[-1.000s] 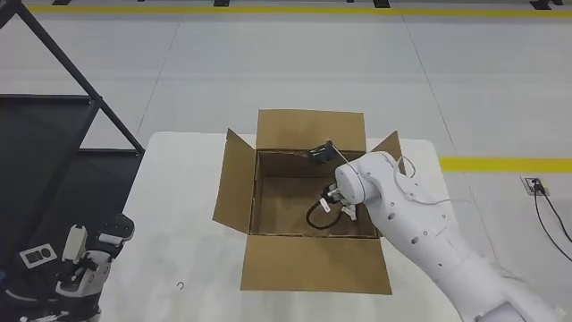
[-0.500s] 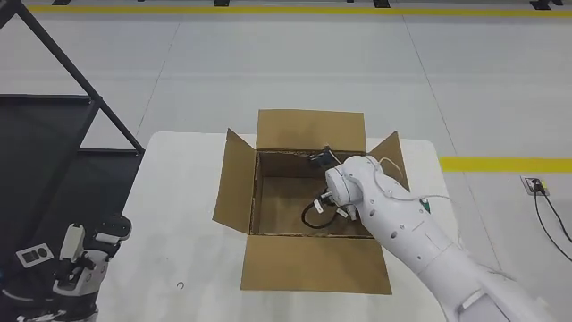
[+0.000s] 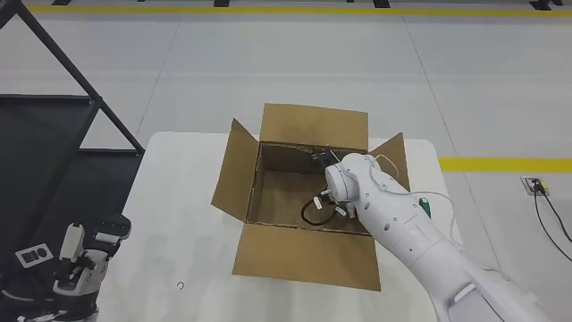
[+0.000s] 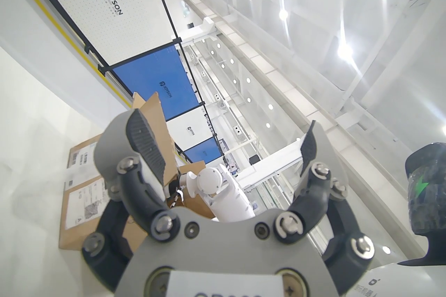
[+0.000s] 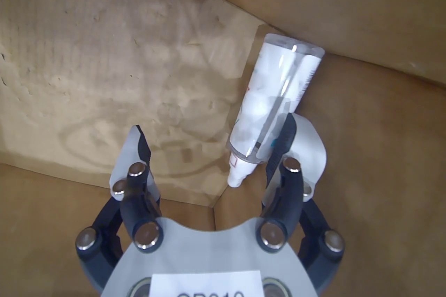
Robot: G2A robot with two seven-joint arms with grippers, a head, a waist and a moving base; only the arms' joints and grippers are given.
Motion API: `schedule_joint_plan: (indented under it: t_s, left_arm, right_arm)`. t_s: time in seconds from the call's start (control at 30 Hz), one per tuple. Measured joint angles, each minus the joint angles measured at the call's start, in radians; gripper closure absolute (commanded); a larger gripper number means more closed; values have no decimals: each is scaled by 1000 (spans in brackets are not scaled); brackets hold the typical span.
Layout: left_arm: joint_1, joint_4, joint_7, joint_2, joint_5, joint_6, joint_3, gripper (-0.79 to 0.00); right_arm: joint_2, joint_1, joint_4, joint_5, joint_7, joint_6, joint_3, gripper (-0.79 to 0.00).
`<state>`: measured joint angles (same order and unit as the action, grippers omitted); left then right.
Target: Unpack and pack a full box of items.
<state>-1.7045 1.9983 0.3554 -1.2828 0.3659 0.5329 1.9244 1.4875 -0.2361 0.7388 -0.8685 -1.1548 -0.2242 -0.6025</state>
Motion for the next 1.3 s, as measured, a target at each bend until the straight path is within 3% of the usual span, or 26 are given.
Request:
schedule_joint_plan:
  t_s: [0.13, 0.4, 0.83, 0.97, 1.03, 1.07, 1.3]
  left_arm:
    - [2, 1, -3, 0, -6, -3, -4, -785]
    - [8, 4, -8, 0, -22, -10, -9, -785]
    - [11, 4, -23, 0, -34, -12, -15, -785]
    - [13, 3, -27, 0, -36, -12, -17, -785]
    - [14, 3, -28, -1, -39, -12, -21, -785]
    - [15, 4, -29, -1, -42, -13, -23, -785]
    - [16, 5, -36, -1, -48, -13, -28, -785]
  right_arm:
    - [6, -3, -15, 16, 10, 32, -11, -785]
    - [1, -13, -13, 84, 51, 195, -62, -785]
    - [-4, -33, -39, 115, 125, 31, -139, -739]
    - [0, -42, -27, 90, 119, 15, -131, -613]
    - [1, -44, -28, 83, 117, 17, -130, -428]
    - [3, -45, -31, 77, 116, 17, -129, -385]
    - [11, -46, -49, 57, 126, -8, -129, -366]
